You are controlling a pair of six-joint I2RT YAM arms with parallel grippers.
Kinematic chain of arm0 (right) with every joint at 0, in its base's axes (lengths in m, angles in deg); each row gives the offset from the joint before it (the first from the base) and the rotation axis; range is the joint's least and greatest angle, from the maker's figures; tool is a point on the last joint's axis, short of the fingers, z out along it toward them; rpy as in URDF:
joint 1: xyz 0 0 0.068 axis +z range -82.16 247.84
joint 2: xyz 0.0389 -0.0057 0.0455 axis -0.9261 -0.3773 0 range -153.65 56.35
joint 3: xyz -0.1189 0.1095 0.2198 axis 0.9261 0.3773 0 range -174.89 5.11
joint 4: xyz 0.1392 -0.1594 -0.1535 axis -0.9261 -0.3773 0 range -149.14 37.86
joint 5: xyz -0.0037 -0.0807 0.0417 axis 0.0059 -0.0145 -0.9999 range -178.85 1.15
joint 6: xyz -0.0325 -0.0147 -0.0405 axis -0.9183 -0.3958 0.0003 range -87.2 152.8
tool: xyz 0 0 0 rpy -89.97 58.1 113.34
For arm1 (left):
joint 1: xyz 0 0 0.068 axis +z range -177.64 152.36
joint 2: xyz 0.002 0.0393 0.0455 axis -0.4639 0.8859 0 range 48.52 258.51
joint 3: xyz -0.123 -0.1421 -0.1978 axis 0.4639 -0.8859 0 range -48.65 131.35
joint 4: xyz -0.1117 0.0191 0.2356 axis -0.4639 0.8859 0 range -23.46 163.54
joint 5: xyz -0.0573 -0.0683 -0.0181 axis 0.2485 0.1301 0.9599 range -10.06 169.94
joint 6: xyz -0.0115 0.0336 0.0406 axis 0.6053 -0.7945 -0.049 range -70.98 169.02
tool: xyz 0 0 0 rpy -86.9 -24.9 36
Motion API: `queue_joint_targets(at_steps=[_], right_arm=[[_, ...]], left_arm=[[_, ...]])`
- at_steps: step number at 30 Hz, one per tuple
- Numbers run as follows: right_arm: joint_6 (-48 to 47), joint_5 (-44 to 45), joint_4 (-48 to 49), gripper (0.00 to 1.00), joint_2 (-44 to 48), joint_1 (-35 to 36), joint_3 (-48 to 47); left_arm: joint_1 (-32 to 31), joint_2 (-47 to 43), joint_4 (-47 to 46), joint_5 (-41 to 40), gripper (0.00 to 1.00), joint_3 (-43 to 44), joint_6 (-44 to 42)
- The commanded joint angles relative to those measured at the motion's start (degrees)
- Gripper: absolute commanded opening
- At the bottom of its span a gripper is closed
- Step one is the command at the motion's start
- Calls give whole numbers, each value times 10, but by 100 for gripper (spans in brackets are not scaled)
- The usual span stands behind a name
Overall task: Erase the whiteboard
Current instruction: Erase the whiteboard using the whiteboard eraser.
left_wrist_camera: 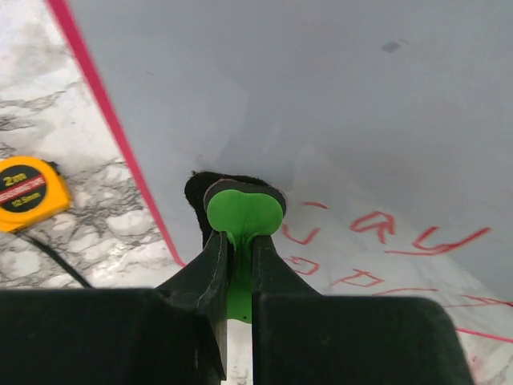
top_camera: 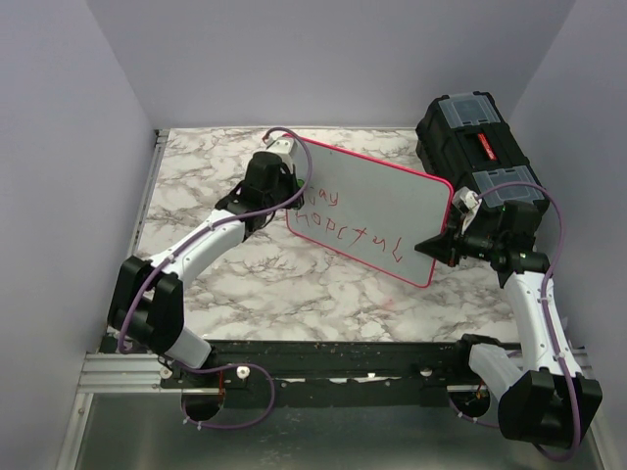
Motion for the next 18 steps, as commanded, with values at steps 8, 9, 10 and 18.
queue_joint_targets(at_steps=[8, 9, 10, 18], right_arm=[[-20, -70, 7, 0, 12, 10, -13], [-20, -69, 7, 0, 13, 10, -13], [-20, -70, 7, 0, 13, 10, -14], [-20, -70, 7, 0, 13, 10, -14]], left_arm=[[-59, 3, -34, -6, 0, 6, 12], [-51, 1, -31, -6, 0, 6, 10], [-39, -2, -31, -6, 0, 5, 10], [-30, 7, -35, -5, 0, 0, 28]])
